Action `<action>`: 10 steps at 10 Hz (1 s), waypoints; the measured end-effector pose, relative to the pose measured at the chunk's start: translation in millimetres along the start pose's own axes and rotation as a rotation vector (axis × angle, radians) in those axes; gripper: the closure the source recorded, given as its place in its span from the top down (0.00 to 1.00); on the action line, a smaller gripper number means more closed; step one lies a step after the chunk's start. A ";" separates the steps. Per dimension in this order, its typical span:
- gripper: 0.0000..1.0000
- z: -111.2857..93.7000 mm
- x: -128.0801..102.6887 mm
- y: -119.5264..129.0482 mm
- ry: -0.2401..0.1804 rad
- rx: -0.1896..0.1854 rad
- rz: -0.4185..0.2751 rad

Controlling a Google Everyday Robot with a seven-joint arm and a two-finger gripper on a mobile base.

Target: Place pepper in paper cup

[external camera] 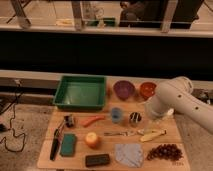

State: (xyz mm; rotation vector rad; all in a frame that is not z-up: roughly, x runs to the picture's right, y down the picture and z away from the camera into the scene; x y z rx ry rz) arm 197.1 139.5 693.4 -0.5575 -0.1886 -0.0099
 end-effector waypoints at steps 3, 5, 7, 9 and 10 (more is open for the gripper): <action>0.80 5.6 -4.4 5.2 -0.018 -0.016 -0.004; 0.80 17.6 -35.2 10.0 -0.056 -0.029 -0.032; 0.80 29.9 -69.5 7.2 -0.110 -0.023 -0.052; 0.80 48.6 -94.9 0.4 -0.200 -0.023 -0.047; 0.80 59.4 -104.8 -3.9 -0.243 -0.032 -0.045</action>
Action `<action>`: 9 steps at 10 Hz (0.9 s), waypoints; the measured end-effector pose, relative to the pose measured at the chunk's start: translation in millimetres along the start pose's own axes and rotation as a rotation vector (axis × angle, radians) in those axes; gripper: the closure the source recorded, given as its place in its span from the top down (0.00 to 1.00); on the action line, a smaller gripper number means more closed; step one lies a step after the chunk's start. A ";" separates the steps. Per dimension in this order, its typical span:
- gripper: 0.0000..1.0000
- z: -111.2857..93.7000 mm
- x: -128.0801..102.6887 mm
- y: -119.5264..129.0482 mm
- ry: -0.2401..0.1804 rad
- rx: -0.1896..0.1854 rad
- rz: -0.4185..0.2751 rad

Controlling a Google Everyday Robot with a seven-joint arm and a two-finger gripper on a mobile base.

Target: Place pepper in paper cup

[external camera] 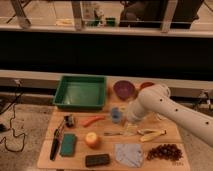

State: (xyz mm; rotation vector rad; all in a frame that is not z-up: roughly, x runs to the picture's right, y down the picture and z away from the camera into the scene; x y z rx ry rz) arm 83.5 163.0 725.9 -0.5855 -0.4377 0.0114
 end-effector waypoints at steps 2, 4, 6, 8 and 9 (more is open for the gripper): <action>0.80 2.2 -0.2 -0.9 -0.009 -0.001 0.003; 0.80 3.0 -1.5 -1.3 -0.010 -0.003 0.000; 0.80 3.4 -0.7 -0.4 -0.010 -0.005 0.002; 0.80 15.9 -6.5 4.4 -0.026 -0.032 -0.006; 0.80 27.4 -15.1 5.0 -0.041 -0.043 -0.006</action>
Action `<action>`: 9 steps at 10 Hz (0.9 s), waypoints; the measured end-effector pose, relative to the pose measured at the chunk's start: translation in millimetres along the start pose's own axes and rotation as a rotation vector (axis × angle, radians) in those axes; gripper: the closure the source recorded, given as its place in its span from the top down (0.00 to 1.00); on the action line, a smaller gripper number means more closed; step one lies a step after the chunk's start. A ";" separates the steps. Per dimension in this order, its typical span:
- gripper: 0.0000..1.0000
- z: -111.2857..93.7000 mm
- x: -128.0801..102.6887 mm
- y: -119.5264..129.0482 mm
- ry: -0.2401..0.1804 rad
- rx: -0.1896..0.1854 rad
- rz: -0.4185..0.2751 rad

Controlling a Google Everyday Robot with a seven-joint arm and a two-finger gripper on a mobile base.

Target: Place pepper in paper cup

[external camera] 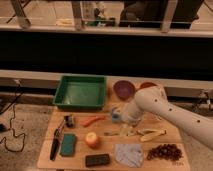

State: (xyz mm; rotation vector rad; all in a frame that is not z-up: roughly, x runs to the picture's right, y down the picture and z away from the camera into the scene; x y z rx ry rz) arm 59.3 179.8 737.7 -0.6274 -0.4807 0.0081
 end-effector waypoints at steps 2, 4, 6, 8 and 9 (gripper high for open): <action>0.80 31.3 -25.4 -4.2 -0.042 -0.020 -0.007; 0.80 50.3 -40.6 -8.6 -0.073 -0.036 -0.021; 0.80 59.2 -49.6 -15.2 -0.095 -0.042 -0.038; 0.80 66.5 -62.4 -22.3 -0.110 -0.048 -0.061; 0.80 69.4 -66.9 -25.7 -0.114 -0.051 -0.070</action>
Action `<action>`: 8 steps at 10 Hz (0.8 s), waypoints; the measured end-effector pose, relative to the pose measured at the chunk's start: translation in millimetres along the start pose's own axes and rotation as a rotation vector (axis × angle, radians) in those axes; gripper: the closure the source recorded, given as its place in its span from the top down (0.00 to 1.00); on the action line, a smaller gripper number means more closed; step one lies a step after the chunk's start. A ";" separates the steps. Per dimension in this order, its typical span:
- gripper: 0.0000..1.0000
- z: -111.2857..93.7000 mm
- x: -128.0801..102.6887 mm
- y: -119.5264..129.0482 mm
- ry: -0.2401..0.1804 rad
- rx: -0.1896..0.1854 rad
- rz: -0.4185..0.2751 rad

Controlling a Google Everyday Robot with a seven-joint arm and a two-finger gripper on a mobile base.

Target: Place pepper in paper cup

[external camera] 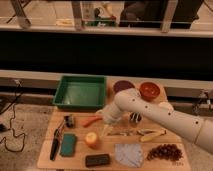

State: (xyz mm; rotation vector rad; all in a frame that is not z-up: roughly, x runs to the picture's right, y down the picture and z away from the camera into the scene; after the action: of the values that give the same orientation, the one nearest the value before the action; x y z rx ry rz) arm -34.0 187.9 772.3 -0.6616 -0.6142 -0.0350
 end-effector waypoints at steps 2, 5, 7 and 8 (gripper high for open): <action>0.80 6.5 -5.3 -4.8 -0.006 -0.006 -0.012; 0.80 15.8 -7.4 -8.7 -0.009 -0.015 -0.020; 0.80 21.5 -4.8 -11.7 -0.008 -0.022 -0.025; 0.80 24.2 -3.5 -13.5 -0.004 -0.025 -0.030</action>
State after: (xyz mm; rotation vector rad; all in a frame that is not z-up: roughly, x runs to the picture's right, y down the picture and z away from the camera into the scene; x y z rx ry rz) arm -52.5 190.8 793.0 -0.6769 -0.6288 -0.0694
